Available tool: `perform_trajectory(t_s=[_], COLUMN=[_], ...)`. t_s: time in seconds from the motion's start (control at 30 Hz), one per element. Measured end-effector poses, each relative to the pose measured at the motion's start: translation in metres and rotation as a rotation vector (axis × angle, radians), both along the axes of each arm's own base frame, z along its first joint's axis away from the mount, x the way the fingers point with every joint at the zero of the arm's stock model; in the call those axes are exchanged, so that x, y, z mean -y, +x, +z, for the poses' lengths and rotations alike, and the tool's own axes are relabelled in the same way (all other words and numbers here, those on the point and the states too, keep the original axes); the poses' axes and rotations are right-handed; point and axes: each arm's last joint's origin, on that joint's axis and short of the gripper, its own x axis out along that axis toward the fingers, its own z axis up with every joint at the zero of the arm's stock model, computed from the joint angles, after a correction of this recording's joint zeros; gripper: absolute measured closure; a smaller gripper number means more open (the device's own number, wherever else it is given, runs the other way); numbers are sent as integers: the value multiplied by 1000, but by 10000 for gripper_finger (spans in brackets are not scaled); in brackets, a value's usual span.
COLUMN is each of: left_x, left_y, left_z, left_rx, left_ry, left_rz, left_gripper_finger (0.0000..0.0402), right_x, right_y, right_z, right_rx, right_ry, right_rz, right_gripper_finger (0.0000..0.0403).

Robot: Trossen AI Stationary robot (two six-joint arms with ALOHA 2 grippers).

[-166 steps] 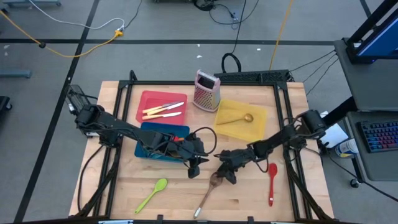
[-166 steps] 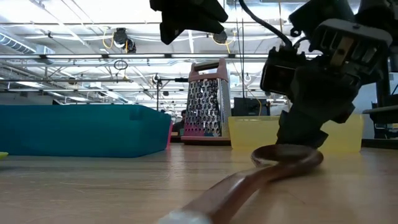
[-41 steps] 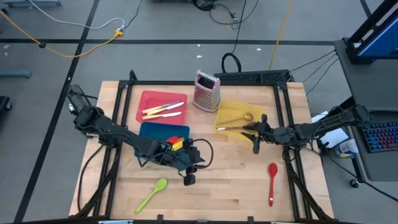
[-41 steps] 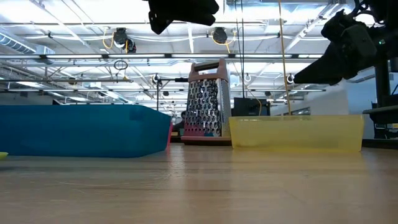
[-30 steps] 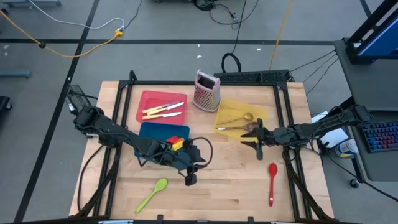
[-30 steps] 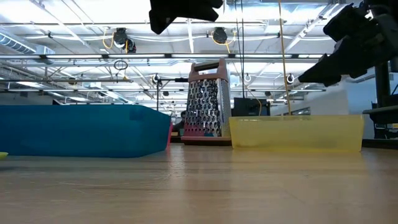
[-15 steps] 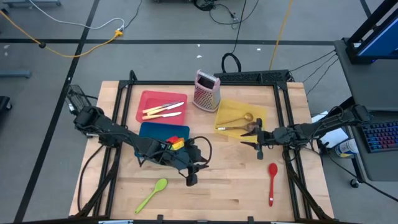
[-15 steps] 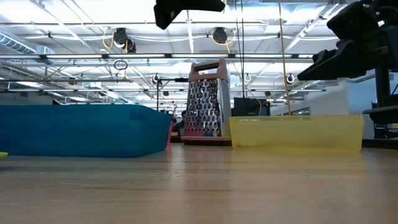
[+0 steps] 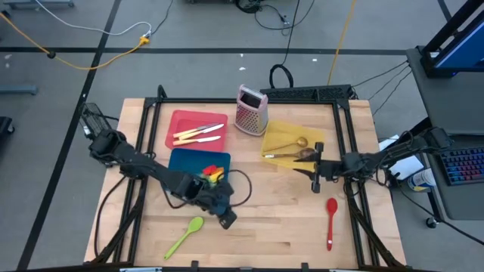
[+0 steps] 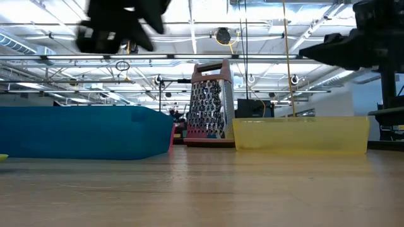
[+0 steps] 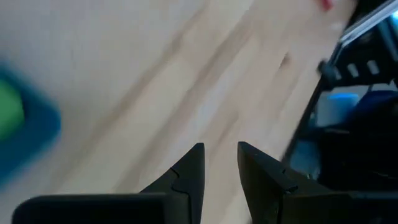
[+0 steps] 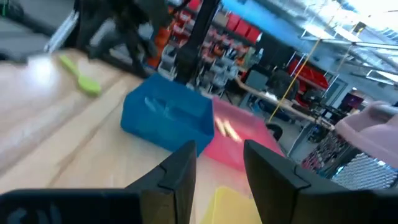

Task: Pick & Place Kitchen Items
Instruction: Put the green spoon into the yellow bin

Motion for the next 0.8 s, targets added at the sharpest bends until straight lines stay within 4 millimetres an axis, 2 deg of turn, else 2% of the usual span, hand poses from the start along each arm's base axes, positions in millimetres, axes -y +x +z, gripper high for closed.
perform_trajectory(t_s=[0.27,0.47,0.6,0.8], left_x=[41,69,80,97], left_y=[-39,-81,-100,-104], left_z=[-10,-17,-20,-40], left_rx=[-312,-542,-568,-555], left_ry=[-188,-136,-65,30], left_rz=[43,89,156,112], left_gripper_finger=[305,305,305,305], right_x=[0,0,0,0], right_y=[0,0,0,0], right_z=[-1,0,-1,-2], right_rx=[-6,-2,-7,-19], right_ry=[-26,17,55,71], right_rz=[-1,1,2,1], right_gripper_finger=[273,273,273,273])
